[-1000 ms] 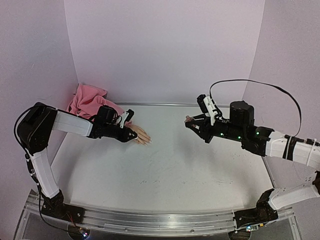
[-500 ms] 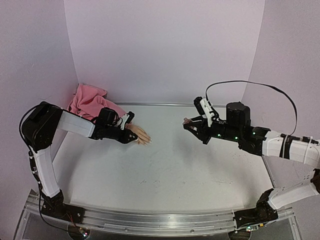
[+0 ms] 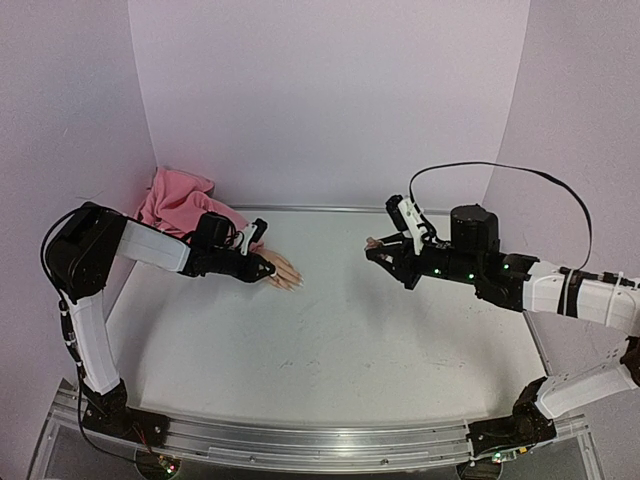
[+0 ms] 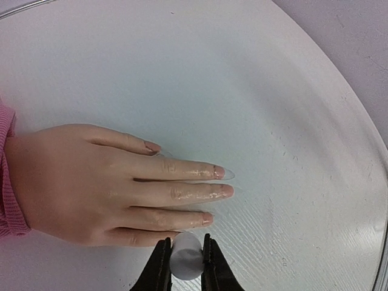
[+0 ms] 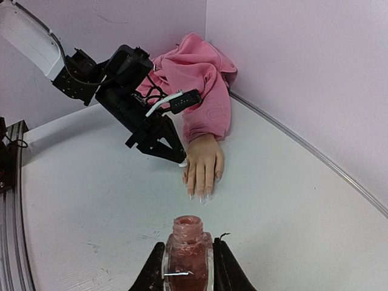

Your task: Paint the nails

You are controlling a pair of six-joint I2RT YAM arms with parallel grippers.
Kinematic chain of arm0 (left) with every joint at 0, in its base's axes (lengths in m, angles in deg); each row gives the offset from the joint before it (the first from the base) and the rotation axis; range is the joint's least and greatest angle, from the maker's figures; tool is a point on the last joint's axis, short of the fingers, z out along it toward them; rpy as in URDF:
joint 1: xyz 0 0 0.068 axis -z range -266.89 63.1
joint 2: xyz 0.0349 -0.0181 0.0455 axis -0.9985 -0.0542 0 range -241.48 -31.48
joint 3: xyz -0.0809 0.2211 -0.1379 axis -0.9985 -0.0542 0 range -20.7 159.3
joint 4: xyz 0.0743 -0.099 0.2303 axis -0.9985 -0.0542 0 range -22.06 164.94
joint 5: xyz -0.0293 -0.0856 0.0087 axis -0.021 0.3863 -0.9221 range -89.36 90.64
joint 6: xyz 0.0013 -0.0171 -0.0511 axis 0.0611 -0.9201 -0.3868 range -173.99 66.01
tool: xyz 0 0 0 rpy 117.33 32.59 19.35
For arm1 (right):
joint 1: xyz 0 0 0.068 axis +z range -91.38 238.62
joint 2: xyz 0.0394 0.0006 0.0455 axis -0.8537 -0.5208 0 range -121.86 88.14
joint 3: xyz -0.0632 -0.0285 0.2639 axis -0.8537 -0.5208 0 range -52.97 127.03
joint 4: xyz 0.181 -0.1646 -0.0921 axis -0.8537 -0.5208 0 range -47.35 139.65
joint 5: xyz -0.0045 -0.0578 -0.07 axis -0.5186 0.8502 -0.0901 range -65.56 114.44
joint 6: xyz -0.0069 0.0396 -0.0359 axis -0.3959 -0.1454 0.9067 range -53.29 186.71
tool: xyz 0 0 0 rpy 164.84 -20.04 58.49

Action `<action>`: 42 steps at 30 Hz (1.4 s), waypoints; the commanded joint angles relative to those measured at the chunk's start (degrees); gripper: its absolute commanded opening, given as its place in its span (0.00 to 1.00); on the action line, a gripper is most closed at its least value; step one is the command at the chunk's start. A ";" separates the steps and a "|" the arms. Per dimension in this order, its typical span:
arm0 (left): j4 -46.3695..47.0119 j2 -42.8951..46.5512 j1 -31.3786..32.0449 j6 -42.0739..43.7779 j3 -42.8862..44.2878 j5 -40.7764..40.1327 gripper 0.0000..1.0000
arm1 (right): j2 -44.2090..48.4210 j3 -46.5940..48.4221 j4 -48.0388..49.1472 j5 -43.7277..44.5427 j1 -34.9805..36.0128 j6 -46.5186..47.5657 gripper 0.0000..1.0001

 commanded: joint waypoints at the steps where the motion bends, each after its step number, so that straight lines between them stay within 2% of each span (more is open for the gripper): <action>1: 2.96 -0.54 -0.41 -0.38 2.21 1.42 0.00 | -0.15 1.32 3.63 -1.37 0.04 0.06 0.00; 42: 3.10 -1.22 -0.68 -0.25 0.80 1.76 0.00 | -0.89 1.33 3.63 -2.67 0.03 -0.13 0.00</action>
